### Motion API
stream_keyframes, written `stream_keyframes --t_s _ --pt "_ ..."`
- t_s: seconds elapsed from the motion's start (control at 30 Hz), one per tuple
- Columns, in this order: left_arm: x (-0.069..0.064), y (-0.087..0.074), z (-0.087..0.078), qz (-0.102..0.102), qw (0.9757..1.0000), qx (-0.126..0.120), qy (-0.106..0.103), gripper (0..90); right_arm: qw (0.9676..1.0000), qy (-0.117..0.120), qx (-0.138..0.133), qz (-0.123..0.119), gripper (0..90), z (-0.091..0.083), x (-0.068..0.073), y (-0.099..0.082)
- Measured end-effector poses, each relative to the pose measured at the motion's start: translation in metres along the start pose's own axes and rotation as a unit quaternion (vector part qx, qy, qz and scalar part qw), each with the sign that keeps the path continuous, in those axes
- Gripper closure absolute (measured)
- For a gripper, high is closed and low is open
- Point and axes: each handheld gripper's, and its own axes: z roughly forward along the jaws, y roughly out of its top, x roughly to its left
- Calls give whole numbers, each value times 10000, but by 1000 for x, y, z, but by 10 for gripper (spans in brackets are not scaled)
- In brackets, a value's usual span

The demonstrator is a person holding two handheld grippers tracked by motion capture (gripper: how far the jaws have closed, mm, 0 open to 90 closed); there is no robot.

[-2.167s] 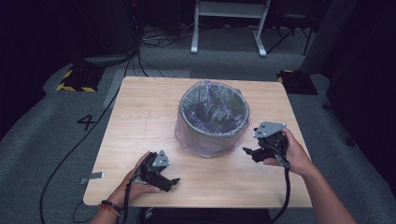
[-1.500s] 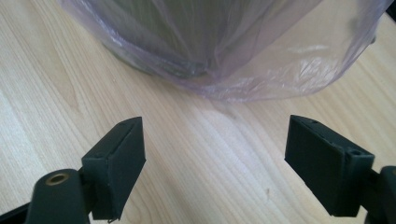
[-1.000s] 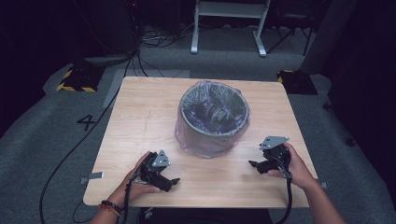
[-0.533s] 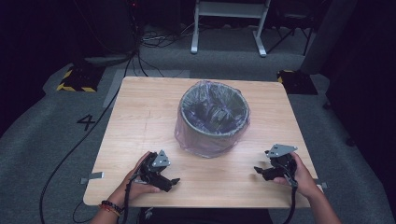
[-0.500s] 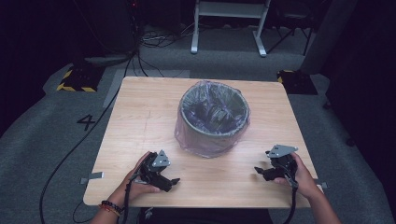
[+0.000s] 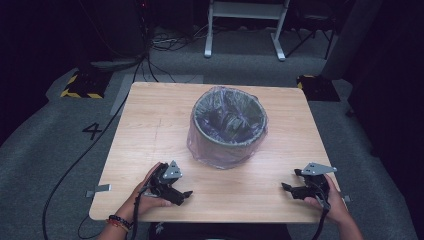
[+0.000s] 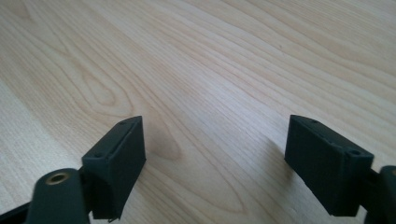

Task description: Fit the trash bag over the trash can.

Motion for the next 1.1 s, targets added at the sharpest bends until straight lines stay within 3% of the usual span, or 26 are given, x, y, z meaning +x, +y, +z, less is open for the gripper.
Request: stream_keyframes --t_s 0.07,0.23,0.53,1.1 --pt "0 0 0 -3 10000 -4 -2 39 9998 -55 -133 104 184 -2 -3 -6" --pt "1 1 1 -14 10000 -20 12 40 9990 -285 -143 324 167 -8 -8 -12" --pt "3 4 4 -28 10000 -12 24 40 9925 -854 -127 863 155 -19 -28 -24" --pt "2 4 3 -15 10000 -6 5 40 9916 -902 -115 917 142 -19 -32 -23"
